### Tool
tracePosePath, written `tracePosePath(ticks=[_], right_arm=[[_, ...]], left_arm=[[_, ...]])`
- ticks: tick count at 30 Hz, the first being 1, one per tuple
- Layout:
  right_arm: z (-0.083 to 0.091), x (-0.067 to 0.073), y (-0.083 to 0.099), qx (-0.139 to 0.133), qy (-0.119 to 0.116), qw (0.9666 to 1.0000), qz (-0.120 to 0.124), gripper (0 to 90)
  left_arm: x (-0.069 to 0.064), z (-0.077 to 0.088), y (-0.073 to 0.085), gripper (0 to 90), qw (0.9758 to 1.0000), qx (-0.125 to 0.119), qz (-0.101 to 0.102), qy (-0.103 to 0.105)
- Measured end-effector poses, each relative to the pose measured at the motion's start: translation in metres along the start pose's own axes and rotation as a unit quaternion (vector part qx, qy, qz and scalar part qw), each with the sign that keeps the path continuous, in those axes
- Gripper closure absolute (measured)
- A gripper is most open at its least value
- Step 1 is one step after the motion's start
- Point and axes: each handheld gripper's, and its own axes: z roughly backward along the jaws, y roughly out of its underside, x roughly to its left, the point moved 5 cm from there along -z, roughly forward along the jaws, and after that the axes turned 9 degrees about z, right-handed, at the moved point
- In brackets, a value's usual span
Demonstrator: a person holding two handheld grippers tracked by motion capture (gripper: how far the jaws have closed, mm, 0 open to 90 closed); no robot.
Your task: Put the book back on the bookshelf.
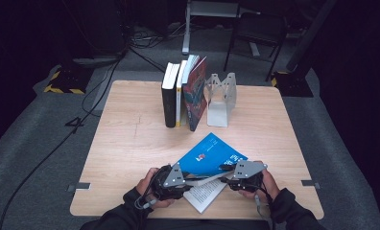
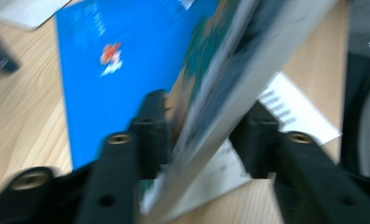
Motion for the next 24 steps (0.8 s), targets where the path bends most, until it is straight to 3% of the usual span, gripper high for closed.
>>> tracePosePath(ticks=[1,2,3,5,7,10,18,21,24], right_arm=[[0.000,0.000,0.000,-0.001,0.001,1.0000,-0.002,60.6],[0.001,0.001,0.000,-0.002,0.004,1.0000,-0.001,61.1],[0.001,0.001,0.000,-0.002,0.004,1.0000,-0.001,61.1],[0.003,0.003,-0.002,0.002,0.011,0.9999,0.004,63.0],[0.006,0.005,-0.003,0.003,0.013,0.9999,0.009,65.1],[0.012,0.008,-0.004,0.006,0.021,0.9997,0.010,67.3],[0.027,0.009,-0.004,0.022,0.061,0.9978,0.008,73.2],[0.031,0.004,-0.001,0.023,0.063,0.9977,-0.005,73.3],[0.030,0.004,0.000,0.023,0.057,0.9981,-0.004,72.9]], left_arm=[[0.002,0.000,0.004,46.8,0.9999,0.006,0.000,-0.013],[0.002,0.000,0.004,44.7,0.9999,0.006,0.000,-0.013],[0.006,-0.002,0.009,44.7,0.9993,0.016,0.000,-0.035],[0.016,-0.008,0.011,45.4,0.9980,0.014,0.024,-0.056],[0.021,-0.011,0.008,48.8,0.9985,0.004,0.033,-0.044],[0.025,-0.017,0.001,51.1,0.9988,0.004,0.014,-0.046],[0.041,-0.047,-0.027,49.6,0.9991,0.005,-0.002,-0.042],[0.041,-0.050,-0.031,46.6,0.9994,0.011,0.000,-0.034],[0.025,-0.045,-0.043,44.1,0.9998,-0.011,-0.015,0.002]])
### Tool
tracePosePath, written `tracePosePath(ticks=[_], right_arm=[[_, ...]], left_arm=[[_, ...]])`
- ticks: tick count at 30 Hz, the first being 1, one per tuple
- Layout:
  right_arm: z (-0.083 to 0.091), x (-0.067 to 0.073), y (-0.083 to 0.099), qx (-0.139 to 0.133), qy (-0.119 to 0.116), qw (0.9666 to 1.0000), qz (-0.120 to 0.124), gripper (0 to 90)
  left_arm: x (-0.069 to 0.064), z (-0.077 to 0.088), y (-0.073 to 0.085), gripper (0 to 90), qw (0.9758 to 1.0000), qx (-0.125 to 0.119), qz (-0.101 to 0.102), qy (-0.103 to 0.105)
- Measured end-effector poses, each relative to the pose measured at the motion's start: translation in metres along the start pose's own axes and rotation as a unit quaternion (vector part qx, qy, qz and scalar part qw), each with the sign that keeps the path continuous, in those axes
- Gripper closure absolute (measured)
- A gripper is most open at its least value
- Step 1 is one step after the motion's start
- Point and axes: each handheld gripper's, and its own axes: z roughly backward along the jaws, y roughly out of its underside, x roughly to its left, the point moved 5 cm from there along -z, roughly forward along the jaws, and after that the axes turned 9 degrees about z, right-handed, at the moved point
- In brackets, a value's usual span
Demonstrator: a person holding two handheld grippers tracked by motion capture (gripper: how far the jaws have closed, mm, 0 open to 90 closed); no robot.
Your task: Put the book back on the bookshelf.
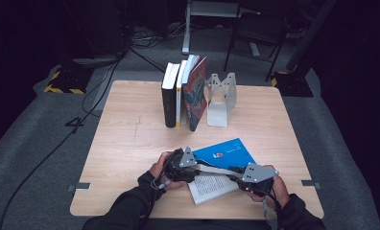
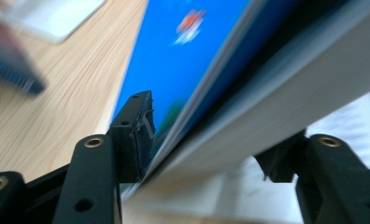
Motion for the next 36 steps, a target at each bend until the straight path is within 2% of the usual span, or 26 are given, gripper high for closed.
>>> tracePosePath(ticks=[2,3,4,5,6,7,10,12,13,14,16,17,19,21,23,25,26,27,28,30,31,32,33,34,35,36], right_arm=[[-0.001,-0.002,0.000,-0.002,-0.009,1.0000,-0.004,72.1],[-0.001,-0.003,0.001,-0.005,-0.012,0.9999,-0.007,71.1],[-0.001,-0.003,0.001,-0.005,-0.016,0.9998,-0.010,69.7],[-0.001,-0.003,0.002,-0.005,-0.017,0.9998,-0.011,68.2],[-0.002,-0.003,0.003,-0.006,-0.018,0.9997,-0.013,67.0],[-0.003,-0.003,0.005,-0.008,-0.029,0.9994,-0.016,64.5],[-0.003,-0.008,0.014,-0.016,-0.031,0.9992,-0.020,54.5],[-0.001,-0.015,0.029,0.005,-0.013,0.9998,-0.015,48.6],[0.002,-0.019,0.039,0.004,-0.014,0.9994,-0.030,44.1],[0.004,-0.022,0.043,-0.001,-0.017,0.9991,-0.038,43.9],[0.009,-0.030,0.056,0.010,-0.011,0.9986,-0.050,44.0],[0.010,-0.033,0.060,0.006,-0.015,0.9977,-0.065,44.4],[0.009,-0.034,0.062,-0.006,-0.022,0.9969,-0.075,50.0],[0.007,-0.030,0.056,-0.004,-0.018,0.9988,-0.045,57.5],[0.007,-0.028,0.053,-0.004,-0.016,0.9992,-0.037,58.8],[0.005,-0.025,0.047,-0.004,-0.014,0.9995,-0.026,62.6],[0.004,-0.023,0.043,-0.003,-0.011,0.9998,-0.017,64.1],[0.004,-0.022,0.041,0.000,-0.008,0.9999,-0.011,65.3],[0.004,-0.020,0.038,0.002,-0.006,0.9999,-0.010,65.8],[0.003,-0.018,0.034,0.008,-0.001,1.0000,-0.003,66.0],[0.003,-0.017,0.033,0.012,0.000,0.9999,0.004,66.1],[0.002,-0.016,0.032,0.014,0.000,0.9999,0.008,66.3],[0.002,-0.016,0.032,0.014,0.000,0.9999,0.008,66.3],[0.002,-0.015,0.031,0.017,-0.003,0.9998,0.006,66.4],[0.002,-0.014,0.028,0.018,-0.003,0.9998,0.005,66.5],[0.003,-0.014,0.025,0.019,-0.001,0.9998,0.006,66.8]], left_arm=[[-0.013,0.003,-0.009,50.9,0.9995,-0.019,-0.024,0.012],[-0.018,0.004,-0.012,56.3,0.9991,-0.016,-0.037,0.017],[-0.021,0.003,-0.012,61.0,0.9982,-0.007,-0.058,0.010],[-0.024,0.002,-0.011,65.3,0.9976,-0.003,-0.069,0.008],[-0.025,0.002,-0.010,67.2,0.9973,0.005,-0.072,0.010],[-0.025,0.001,-0.008,68.4,0.9971,0.009,-0.075,0.012],[-0.024,0.001,-0.006,69.4,0.9974,0.009,-0.069,0.018],[-0.021,0.004,-0.006,70.3,0.9976,0.004,-0.065,0.022],[-0.020,0.004,-0.005,70.7,0.9976,0.004,-0.065,0.025],[-0.020,0.004,-0.005,70.8,0.9976,0.004,-0.065,0.025],[-0.016,0.006,-0.001,70.7,0.9972,0.007,-0.066,0.034],[-0.015,0.007,-0.001,70.7,0.9972,0.006,-0.066,0.035],[-0.010,0.010,0.000,70.6,0.9972,0.004,-0.062,0.042],[-0.005,0.013,0.002,69.8,0.9976,0.003,-0.054,0.044],[-0.002,0.015,0.003,69.5,0.9976,0.003,-0.051,0.046],[0.004,0.018,0.005,66.6,0.9983,0.006,-0.032,0.047],[0.005,0.020,0.005,64.1,0.9987,0.013,-0.028,0.040],[0.006,0.022,0.006,58.4,0.9992,0.025,-0.024,0.020],[0.002,0.024,0.007,52.6,0.9989,0.034,-0.028,0.014],[-0.011,0.029,0.008,50.5,0.9957,0.050,-0.078,-0.002],[-0.016,0.030,0.008,50.3,0.9947,0.047,-0.091,-0.004],[-0.021,0.033,0.006,50.1,0.9946,0.044,-0.094,-0.010],[-0.021,0.033,0.006,53.7,0.9946,0.044,-0.094,-0.010],[-0.022,0.034,0.004,53.7,0.9948,0.039,-0.092,-0.019],[-0.021,0.035,0.002,59.8,0.9949,0.036,-0.088,-0.034],[-0.019,0.037,0.003,65.1,0.9951,0.031,-0.086,-0.038]])
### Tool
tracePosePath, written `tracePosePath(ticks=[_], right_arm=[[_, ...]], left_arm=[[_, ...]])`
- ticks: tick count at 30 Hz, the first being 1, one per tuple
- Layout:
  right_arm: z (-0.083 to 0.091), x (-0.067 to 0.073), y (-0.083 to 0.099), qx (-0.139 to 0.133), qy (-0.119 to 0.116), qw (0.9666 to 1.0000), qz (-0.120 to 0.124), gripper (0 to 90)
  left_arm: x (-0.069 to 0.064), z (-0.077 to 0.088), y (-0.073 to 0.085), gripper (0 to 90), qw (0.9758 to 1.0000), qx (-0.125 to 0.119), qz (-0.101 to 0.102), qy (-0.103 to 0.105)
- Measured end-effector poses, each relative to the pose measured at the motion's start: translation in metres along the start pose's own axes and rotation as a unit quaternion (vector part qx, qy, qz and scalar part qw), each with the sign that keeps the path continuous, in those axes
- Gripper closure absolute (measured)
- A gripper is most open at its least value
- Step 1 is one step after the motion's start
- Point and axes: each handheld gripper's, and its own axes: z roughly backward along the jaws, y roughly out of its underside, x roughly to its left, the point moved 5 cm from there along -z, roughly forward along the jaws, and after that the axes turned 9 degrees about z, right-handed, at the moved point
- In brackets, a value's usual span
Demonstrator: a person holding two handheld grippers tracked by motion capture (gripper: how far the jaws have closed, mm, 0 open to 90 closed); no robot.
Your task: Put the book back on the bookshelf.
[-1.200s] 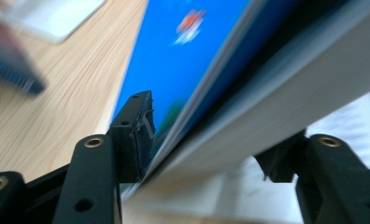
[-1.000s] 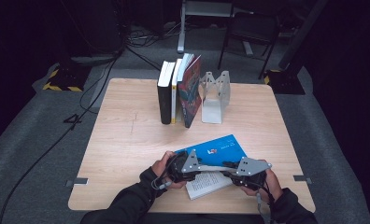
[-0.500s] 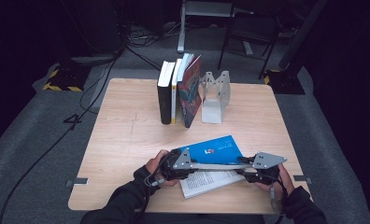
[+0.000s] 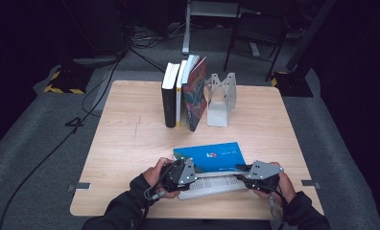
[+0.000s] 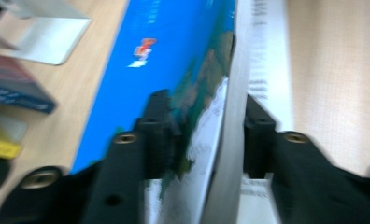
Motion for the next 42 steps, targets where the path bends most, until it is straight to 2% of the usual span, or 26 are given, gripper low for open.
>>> tracePosePath(ticks=[4,7,9,10,11,13,15,17,19,20,22,23,25,26,27,29,31,33,34,35,36,38,39,40,41,42], right_arm=[[0.000,0.004,-0.008,-0.001,0.000,1.0000,0.008,67.1],[-0.004,0.006,-0.010,-0.018,-0.017,0.9997,0.002,64.9],[-0.008,0.005,-0.007,-0.032,-0.033,0.9989,0.010,59.6],[-0.011,0.003,-0.001,-0.022,-0.023,0.9994,0.014,53.2],[-0.014,-0.001,0.006,-0.011,-0.025,0.9996,0.010,51.1],[-0.016,-0.010,0.013,-0.028,-0.038,0.9987,-0.020,53.3],[-0.017,-0.016,0.012,-0.044,-0.037,0.9981,-0.023,61.9],[-0.017,-0.018,0.006,-0.057,-0.030,0.9979,-0.014,65.5],[-0.018,-0.017,0.005,-0.056,-0.030,0.9980,-0.006,66.5],[-0.019,-0.016,0.004,-0.052,-0.029,0.9982,0.000,67.2],[-0.017,-0.015,0.001,-0.053,-0.020,0.9984,0.001,67.4],[-0.016,-0.015,0.000,-0.054,-0.017,0.9984,0.002,67.6],[-0.013,-0.013,-0.004,-0.058,-0.015,0.9982,-0.001,68.3],[-0.010,-0.011,-0.006,-0.062,-0.018,0.9979,-0.001,68.6],[-0.008,-0.008,-0.009,-0.069,-0.023,0.9974,-0.004,69.1],[-0.004,-0.003,-0.014,-0.066,-0.026,0.9974,0.009,70.3],[-0.001,0.001,-0.020,-0.063,-0.025,0.9976,0.014,70.8],[-0.001,0.003,-0.024,-0.062,-0.024,0.9977,0.013,70.7],[-0.001,0.003,-0.025,-0.061,-0.023,0.9977,0.016,70.6],[-0.002,0.004,-0.026,-0.061,-0.022,0.9978,0.017,70.3],[-0.002,0.004,-0.026,-0.061,-0.022,0.9978,0.017,70.3],[-0.003,0.004,-0.027,-0.074,-0.028,0.9968,0.014,68.2],[-0.004,0.003,-0.026,-0.081,-0.036,0.9959,0.015,67.1],[-0.006,0.001,-0.024,-0.084,-0.042,0.9954,0.017,61.4],[-0.010,-0.003,-0.019,-0.082,-0.030,0.9960,0.015,55.9],[-0.014,-0.007,-0.014,-0.074,-0.033,0.9967,0.005,58.3]], left_arm=[[0.006,0.001,0.007,70.0,0.9998,-0.003,-0.001,0.018],[0.016,0.001,0.018,71.0,0.9991,0.005,0.000,0.043],[0.022,0.001,0.023,70.9,0.9984,0.007,0.005,0.055],[0.025,0.001,0.025,70.6,0.9981,0.004,0.011,0.061],[0.028,0.001,0.026,70.2,0.9977,0.001,0.017,0.065],[0.041,0.002,0.029,69.6,0.9958,-0.009,0.039,0.082],[0.052,0.002,0.031,68.3,0.9930,-0.018,0.068,0.095],[0.057,0.002,0.033,66.5,0.9919,-0.014,0.075,0.102],[0.058,0.002,0.033,61.3,0.9921,-0.006,0.078,0.098],[0.057,0.002,0.032,61.3,0.9931,0.002,0.083,0.082],[0.050,0.003,0.029,48.1,0.9950,0.010,0.083,0.054],[0.046,0.003,0.026,44.8,0.9957,0.011,0.082,0.042],[0.035,0.002,0.021,36.6,0.9972,0.013,0.068,0.029],[0.031,0.001,0.018,31.2,0.9978,0.016,0.064,0.009],[0.029,0.000,0.017,30.7,0.9975,0.018,0.068,-0.003],[0.030,-0.001,0.018,31.6,0.9963,0.021,0.078,-0.029],[0.033,-0.001,0.022,39.3,0.9963,0.024,0.080,-0.021],[0.035,-0.002,0.028,48.1,0.9977,0.036,0.057,-0.005],[0.035,-0.002,0.028,54.1,0.9977,0.036,0.057,-0.005],[0.037,-0.004,0.034,58.3,0.9984,0.041,0.037,0.010],[0.037,-0.004,0.034,61.3,0.9984,0.041,0.037,0.010],[0.043,-0.005,0.037,62.6,0.9980,0.039,0.040,0.030],[0.045,-0.006,0.038,62.8,0.9981,0.041,0.036,0.030],[0.049,-0.007,0.040,62.8,0.9980,0.039,0.038,0.030],[0.052,-0.007,0.041,62.9,0.9981,0.036,0.041,0.030],[0.054,-0.007,0.042,62.7,0.9980,0.036,0.042,0.030]])
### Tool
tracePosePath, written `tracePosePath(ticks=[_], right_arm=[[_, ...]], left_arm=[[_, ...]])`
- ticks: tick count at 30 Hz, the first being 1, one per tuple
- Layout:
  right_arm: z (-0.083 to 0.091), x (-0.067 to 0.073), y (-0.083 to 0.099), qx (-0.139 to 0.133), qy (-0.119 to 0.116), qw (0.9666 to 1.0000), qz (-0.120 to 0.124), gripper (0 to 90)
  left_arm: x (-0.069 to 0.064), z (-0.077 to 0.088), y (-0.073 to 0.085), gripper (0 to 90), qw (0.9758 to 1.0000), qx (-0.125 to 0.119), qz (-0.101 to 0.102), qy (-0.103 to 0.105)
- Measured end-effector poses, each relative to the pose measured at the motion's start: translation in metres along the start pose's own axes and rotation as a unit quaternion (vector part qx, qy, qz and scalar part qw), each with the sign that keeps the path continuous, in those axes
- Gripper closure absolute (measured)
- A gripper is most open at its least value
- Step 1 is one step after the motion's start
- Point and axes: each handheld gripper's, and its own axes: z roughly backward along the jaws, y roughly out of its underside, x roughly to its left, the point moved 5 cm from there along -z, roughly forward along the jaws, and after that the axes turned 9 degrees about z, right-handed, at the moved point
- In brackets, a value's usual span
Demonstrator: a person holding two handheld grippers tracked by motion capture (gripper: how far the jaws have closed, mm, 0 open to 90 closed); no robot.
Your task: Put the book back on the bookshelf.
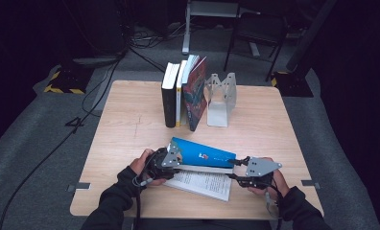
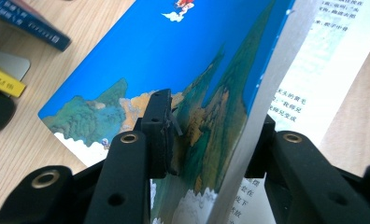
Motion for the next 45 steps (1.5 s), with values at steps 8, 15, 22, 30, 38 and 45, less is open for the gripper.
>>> tracePosePath(ticks=[8,15,22,30,38,45], right_arm=[[-0.003,-0.004,0.010,0.015,0.010,0.9998,0.001,68.9],[-0.002,0.003,-0.005,0.009,0.007,0.9999,0.005,71.7],[-0.002,0.008,-0.019,0.016,0.013,0.9998,0.005,71.8],[-0.002,0.007,-0.020,0.014,0.014,0.9998,-0.001,70.4],[0.005,-0.002,-0.016,-0.013,0.033,0.9991,-0.022,52.2],[0.022,-0.031,0.023,0.012,0.064,0.9933,-0.096,46.5]], left_arm=[[-0.001,0.004,-0.002,49.0,0.9996,0.005,0.026,-0.008],[-0.044,-0.001,-0.025,34.8,0.9995,0.002,-0.008,-0.030],[-0.050,-0.007,-0.033,40.4,0.9977,-0.019,0.024,-0.061],[-0.049,-0.006,-0.033,64.6,0.9977,-0.016,0.007,-0.066],[-0.044,-0.003,-0.029,70.3,0.9971,-0.052,0.031,-0.045],[-0.037,0.009,-0.031,70.9,0.9932,-0.090,0.062,-0.039]])
